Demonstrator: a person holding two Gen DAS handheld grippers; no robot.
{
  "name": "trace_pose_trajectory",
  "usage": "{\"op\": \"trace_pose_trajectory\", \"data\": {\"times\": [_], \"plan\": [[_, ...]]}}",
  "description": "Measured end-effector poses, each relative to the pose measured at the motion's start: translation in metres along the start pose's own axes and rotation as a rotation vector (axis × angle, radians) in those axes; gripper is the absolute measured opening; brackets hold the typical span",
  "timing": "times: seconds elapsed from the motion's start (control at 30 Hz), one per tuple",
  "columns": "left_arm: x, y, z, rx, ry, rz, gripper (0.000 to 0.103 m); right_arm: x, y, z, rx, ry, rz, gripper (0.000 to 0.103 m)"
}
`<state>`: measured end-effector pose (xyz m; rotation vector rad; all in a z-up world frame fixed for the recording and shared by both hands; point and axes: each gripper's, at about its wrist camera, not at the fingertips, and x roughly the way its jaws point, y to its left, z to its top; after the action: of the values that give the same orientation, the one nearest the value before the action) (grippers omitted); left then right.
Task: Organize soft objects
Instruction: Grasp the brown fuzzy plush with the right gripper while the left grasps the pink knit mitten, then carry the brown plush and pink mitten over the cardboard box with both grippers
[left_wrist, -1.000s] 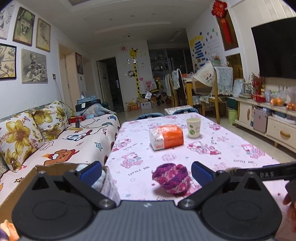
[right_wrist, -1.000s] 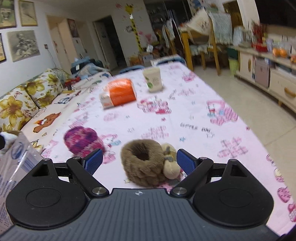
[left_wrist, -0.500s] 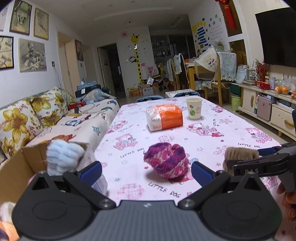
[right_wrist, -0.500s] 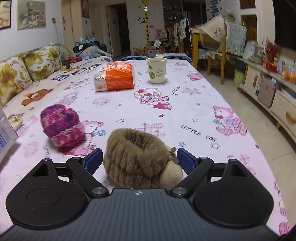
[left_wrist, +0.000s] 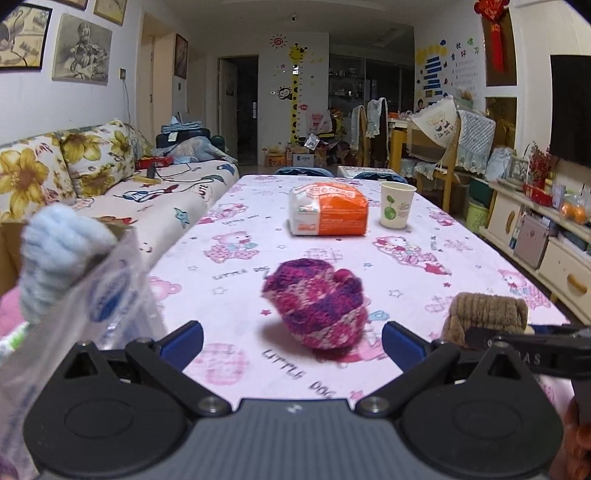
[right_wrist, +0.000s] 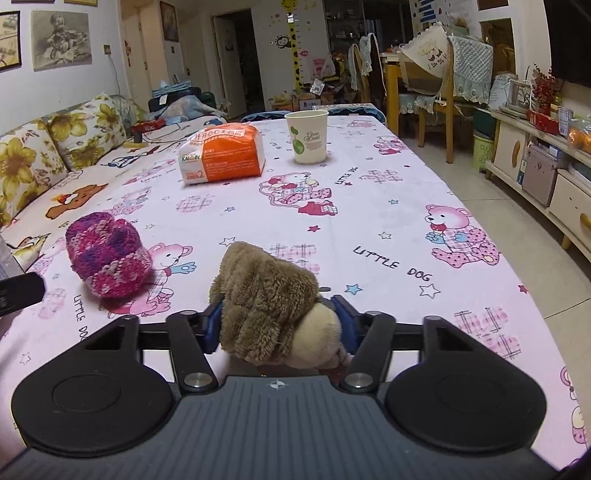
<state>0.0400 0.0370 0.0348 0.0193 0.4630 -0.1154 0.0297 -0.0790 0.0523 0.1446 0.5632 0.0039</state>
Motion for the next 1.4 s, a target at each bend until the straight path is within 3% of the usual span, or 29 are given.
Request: {"op": "trace_pose_trajectory", "data": {"times": [0.23,0.5,0.53,0.67,0.8,0.9,1.4], "plan": [[0.034,-0.022,0.008,0.018,-0.005,-0.006,0.102,-0.003,-0.007,-0.002,0.017,-0.003,0.02,0.064],[0.078,-0.018,0.011,-0.04,0.064,-0.002,0.102,-0.005,-0.006,-0.003,0.004,-0.009,0.029,0.064],[0.081,-0.018,0.011,-0.044,0.07,0.001,0.1,-0.005,-0.006,-0.003,0.002,-0.01,0.029,0.064],[0.088,-0.011,0.01,-0.074,0.09,-0.021,0.078,-0.004,-0.006,-0.003,0.0,-0.008,0.032,0.064],[0.085,-0.012,0.012,-0.081,0.088,-0.045,0.059,-0.004,-0.007,-0.003,0.001,-0.006,0.036,0.064],[0.078,-0.011,0.012,-0.096,0.094,-0.059,0.051,-0.005,-0.007,-0.003,-0.007,-0.008,0.041,0.064],[0.009,0.002,-0.001,-0.168,0.062,-0.082,0.049,-0.014,-0.002,-0.006,-0.06,-0.009,0.044,0.064]]}}
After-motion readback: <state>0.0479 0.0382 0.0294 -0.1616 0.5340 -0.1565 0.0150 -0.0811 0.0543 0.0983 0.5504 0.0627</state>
